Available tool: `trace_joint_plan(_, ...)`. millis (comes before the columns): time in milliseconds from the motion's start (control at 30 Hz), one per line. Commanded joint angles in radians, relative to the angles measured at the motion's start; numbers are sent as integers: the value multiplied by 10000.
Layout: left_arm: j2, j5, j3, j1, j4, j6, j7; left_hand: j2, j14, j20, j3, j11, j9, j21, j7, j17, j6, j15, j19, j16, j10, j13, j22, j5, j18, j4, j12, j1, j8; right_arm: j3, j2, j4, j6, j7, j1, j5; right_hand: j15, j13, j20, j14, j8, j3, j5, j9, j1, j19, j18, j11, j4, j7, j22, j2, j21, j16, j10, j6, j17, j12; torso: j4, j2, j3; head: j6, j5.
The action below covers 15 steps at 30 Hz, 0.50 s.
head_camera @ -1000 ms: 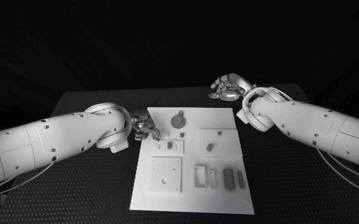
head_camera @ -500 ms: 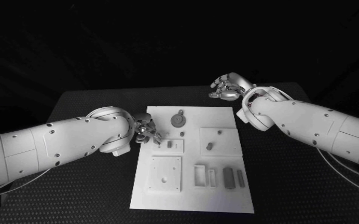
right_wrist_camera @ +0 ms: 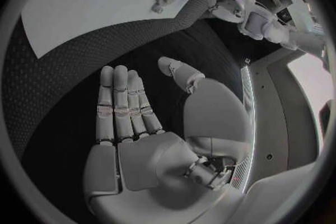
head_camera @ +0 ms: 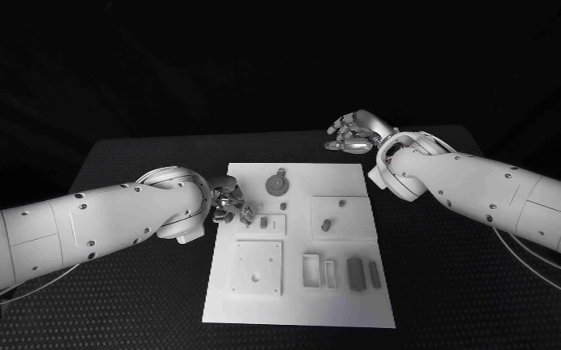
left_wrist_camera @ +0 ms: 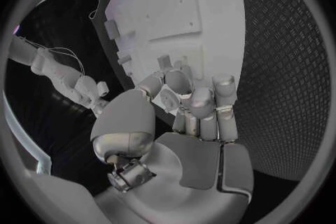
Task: Assemble the parts on the task board
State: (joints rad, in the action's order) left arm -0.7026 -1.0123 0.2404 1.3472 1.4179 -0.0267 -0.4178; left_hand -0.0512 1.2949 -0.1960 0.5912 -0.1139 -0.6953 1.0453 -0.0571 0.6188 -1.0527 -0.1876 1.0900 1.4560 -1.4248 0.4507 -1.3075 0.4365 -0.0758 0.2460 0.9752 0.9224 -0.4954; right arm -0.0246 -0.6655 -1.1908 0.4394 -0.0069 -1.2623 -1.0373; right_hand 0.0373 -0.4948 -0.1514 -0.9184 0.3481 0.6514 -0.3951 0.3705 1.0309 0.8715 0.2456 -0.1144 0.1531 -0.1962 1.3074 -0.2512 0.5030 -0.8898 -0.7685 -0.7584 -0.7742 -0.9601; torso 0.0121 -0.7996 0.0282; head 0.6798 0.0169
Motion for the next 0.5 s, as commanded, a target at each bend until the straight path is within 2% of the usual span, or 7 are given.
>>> trace_joint_plan(33,58,-153,-2,-62,-13,-34,5,80,-16,-715,231,-19,-412,21,639,-16,-1007,-250,45,16,75,-12,-111,54,-105,153,51,37,-16,3,7,-18,-143,77,4,-20,18,17,-28,53,35,-59,-59,-11,-68,2,161,20,-20,-140,223,17,-37,-5,64,41,10,-42,14,6,-3,29,12)
trace_joint_plan(200,83,-403,-3,-142,-51,-49,10,86,-19,-716,229,-19,-419,19,639,-20,-1006,-252,44,12,80,-16,-111,52,-106,151,53,32,-11,3,5,-25,-131,84,4,-20,19,20,-29,54,35,-62,-64,-12,-69,2,161,19,-20,-140,223,16,-39,-6,66,42,11,-44,19,5,-5,37,17)
trace_joint_plan(500,87,-697,-3,-185,-78,-82,22,92,-21,-716,228,-20,-429,18,640,-24,-1014,-253,41,9,85,-20,-110,54,-106,148,55,26,-12,3,-7,-40,-138,83,4,-20,19,24,-28,54,36,-60,-70,-12,-60,3,162,19,-14,-139,224,24,-40,-7,66,43,12,-48,14,10,4,52,-24)
